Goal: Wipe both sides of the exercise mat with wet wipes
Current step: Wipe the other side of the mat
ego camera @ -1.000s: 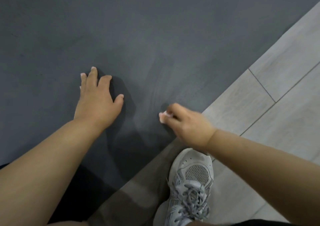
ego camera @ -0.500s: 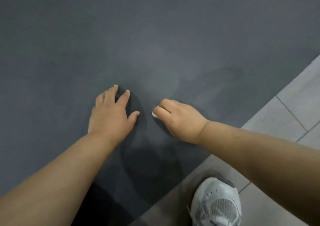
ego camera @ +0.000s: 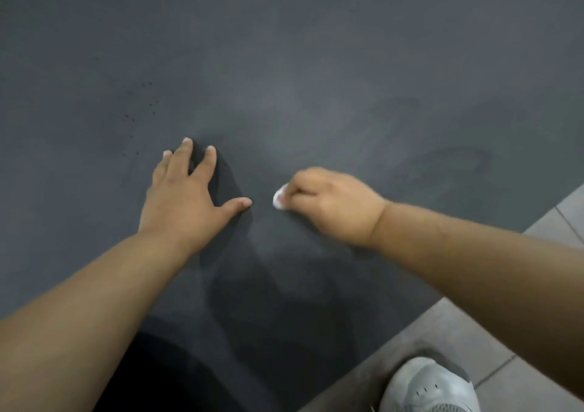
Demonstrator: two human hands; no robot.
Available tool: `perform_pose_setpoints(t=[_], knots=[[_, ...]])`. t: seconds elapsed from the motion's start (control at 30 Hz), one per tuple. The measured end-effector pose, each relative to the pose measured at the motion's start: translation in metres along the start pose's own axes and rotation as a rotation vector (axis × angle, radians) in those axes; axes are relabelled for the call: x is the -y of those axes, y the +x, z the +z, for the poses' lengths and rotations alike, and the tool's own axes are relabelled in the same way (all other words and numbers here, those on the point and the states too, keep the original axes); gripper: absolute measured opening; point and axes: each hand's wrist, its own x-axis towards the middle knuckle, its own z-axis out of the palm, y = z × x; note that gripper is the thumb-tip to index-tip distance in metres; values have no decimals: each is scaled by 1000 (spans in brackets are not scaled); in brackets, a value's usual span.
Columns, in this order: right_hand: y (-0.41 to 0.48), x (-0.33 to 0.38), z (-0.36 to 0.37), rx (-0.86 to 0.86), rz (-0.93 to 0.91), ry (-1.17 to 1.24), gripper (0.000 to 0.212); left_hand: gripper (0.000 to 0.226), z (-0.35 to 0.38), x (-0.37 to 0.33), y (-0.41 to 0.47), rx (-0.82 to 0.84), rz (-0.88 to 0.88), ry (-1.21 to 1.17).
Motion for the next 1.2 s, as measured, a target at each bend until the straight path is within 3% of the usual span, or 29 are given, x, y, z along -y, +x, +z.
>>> perform_pose_setpoints(t=[0.07, 0.13, 0.2, 0.27, 0.4, 0.47, 0.53, 0.6, 0.67, 0.7, 0.73, 0.8, 0.9, 0.93, 1.0, 1.13, 1.2], knots=[[17, -40, -23, -161, 186, -184, 25, 84, -5, 4, 4, -11, 22, -6], [30, -88, -54, -245, 497, -344, 23, 77, -11, 10, 8, -25, 25, -48], [41, -103, -70, -346, 738, -347, 22, 81, -17, 16, 14, -45, 23, -50], [51, -84, -59, -286, 742, -320, 20, 92, -24, 22, 24, -25, -21, -59], [54, -4, -6, 26, 232, 64, 19, 112, -38, 34, 49, 49, -106, -162], [59, -3, -6, 80, 65, 16, 29, 113, -43, 36, 56, 18, -91, -168], [71, -37, -25, -83, 192, -56, 32, 111, -45, 34, 58, 30, -87, -102], [87, -86, -53, -330, 481, -117, 30, 107, -45, 31, 60, 74, -106, -39], [100, -119, -70, -397, 728, -269, 26, 105, -44, 26, 64, 120, -129, 29], [106, -122, -69, -415, 760, -322, 24, 104, -45, 25, 65, 135, -137, 63], [112, -112, -64, -415, 737, -319, 24, 104, -46, 25, 67, 143, -141, 91], [119, -70, -40, -270, 524, -286, 21, 104, -48, 25, 67, 155, -139, 116], [119, -8, 2, 96, 0, -85, 19, 103, -49, 27, 66, 164, -133, 107], [120, -5, 5, 105, -121, -109, 23, 103, -49, 27, 66, 167, -131, 105], [132, -35, -9, -20, -26, -138, 33, 102, -49, 28, 66, 173, -124, 103], [160, -121, -68, -375, 586, -335, 28, 100, -49, 28, 67, 188, -125, 94], [166, -125, -74, -408, 733, -337, 23, 100, -49, 28, 68, 193, -130, 86]])
